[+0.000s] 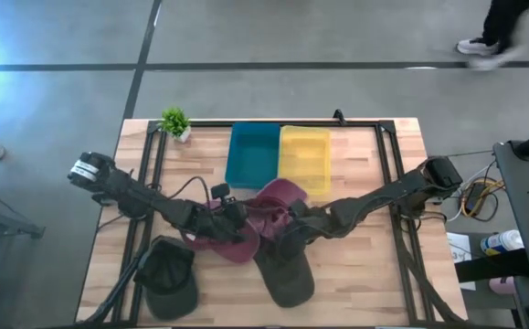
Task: Pick & Place hat
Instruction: Put the bottom red cap into the blue bin
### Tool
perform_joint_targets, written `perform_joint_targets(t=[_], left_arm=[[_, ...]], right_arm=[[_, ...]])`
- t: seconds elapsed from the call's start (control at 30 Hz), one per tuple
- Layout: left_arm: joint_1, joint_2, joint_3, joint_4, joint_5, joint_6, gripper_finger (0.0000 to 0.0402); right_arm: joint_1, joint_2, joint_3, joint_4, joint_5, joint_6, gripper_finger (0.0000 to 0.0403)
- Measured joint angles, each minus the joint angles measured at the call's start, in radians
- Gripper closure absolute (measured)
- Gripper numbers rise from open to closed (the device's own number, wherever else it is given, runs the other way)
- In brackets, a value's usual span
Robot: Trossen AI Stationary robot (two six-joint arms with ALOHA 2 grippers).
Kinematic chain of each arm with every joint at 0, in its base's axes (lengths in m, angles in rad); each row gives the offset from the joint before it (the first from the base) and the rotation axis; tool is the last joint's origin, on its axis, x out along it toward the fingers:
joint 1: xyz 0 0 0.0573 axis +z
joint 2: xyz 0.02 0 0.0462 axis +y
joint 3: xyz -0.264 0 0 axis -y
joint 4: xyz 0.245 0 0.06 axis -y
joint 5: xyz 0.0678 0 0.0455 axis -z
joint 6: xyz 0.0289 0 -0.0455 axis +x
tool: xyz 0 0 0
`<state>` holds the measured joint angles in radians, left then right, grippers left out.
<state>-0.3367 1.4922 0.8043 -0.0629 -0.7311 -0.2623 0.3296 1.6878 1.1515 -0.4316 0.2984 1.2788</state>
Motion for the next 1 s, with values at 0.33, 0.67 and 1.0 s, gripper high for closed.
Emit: perform_joint_targets(t=[0.33, 0.67, 1.0], left_arm=[[-0.022, -0.005, 0.107, -0.020, 0.019, 0.048, 0.0264], [-0.009, 0.003, 0.185, 0.020, 0.210, 0.076, 0.0264], [0.106, 0.160, 0.189, 0.343, 0.567, 0.112, 0.0264]], right_arm=[[0.079, -0.218, -0.004, -0.173, 0.151, 0.153, 0.0387], [0.146, -0.353, -0.231, -0.210, 0.024, 0.496, 0.0387], [0.223, -0.378, -0.350, -0.125, -0.182, 0.526, 0.0373]])
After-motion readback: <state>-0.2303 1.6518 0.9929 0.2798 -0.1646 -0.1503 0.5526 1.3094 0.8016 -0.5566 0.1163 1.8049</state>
